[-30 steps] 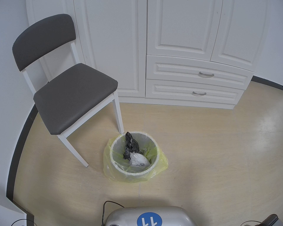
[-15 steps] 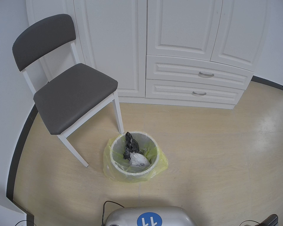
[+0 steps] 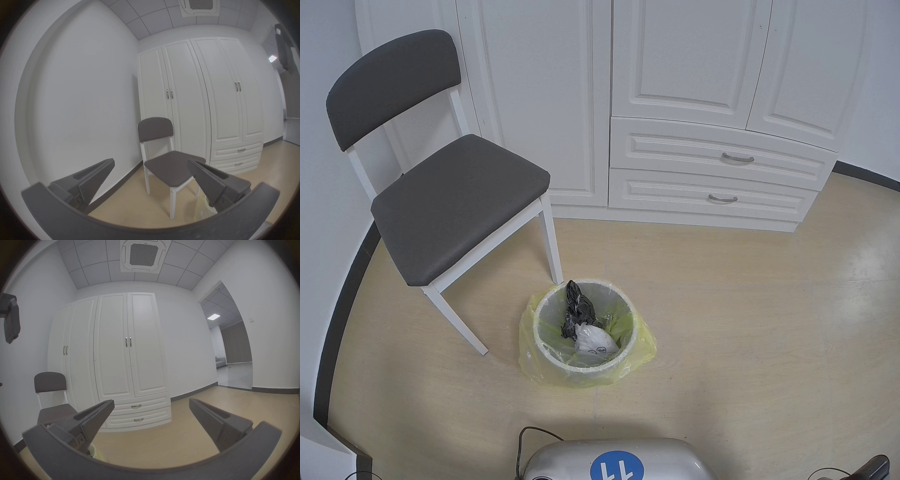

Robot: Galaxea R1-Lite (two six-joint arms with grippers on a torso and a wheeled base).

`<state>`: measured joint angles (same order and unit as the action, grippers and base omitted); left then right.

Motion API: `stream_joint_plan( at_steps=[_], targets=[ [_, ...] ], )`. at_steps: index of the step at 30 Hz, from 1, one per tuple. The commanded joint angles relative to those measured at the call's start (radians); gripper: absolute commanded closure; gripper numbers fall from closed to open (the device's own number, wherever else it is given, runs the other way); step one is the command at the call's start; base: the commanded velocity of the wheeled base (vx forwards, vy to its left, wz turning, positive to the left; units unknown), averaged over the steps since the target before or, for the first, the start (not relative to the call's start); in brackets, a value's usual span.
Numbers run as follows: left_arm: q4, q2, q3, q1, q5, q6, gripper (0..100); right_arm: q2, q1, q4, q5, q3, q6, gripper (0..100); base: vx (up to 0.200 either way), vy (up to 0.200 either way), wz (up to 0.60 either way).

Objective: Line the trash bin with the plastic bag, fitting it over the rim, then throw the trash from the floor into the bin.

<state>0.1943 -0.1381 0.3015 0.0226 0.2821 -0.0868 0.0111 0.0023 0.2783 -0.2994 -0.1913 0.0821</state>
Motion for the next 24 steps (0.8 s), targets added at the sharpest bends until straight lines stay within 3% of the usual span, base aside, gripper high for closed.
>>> stream_joint_plan(
  at_steps=[1,9,14,17,20,21,24],
  targets=[
    [-0.024,0.138,-0.114,-0.024,0.002,0.001,0,-0.011,0.001,0.001,0.009,0.024,-0.008,0,0.000,0.000,0.00],
    [-0.021,0.138,-0.297,-0.024,-0.004,-0.002,0,-0.011,0.001,0.009,0.005,0.099,-0.033,0,0.000,0.000,0.00],
    [-0.137,0.138,-0.301,-0.023,-0.008,0.019,0,-0.011,0.001,0.078,0.002,0.173,-0.047,0,0.000,0.000,0.00],
    [-0.147,0.138,-0.297,-0.023,-0.069,0.029,0,-0.011,0.001,0.064,0.005,0.191,-0.087,0,0.000,0.000,0.00],
    [-0.144,0.138,-0.301,-0.023,-0.081,0.033,0,-0.011,0.001,0.058,0.005,0.191,-0.088,0,0.000,0.000,0.00],
    [-0.157,0.138,-0.298,-0.023,-0.167,0.096,0,-0.011,-0.001,0.007,0.003,0.191,-0.088,0,0.000,0.000,0.00],
    [-0.167,0.138,-0.297,-0.023,-0.175,0.107,0,-0.011,-0.001,-0.059,-0.003,0.191,-0.088,0,0.000,0.000,0.00]
  ],
)
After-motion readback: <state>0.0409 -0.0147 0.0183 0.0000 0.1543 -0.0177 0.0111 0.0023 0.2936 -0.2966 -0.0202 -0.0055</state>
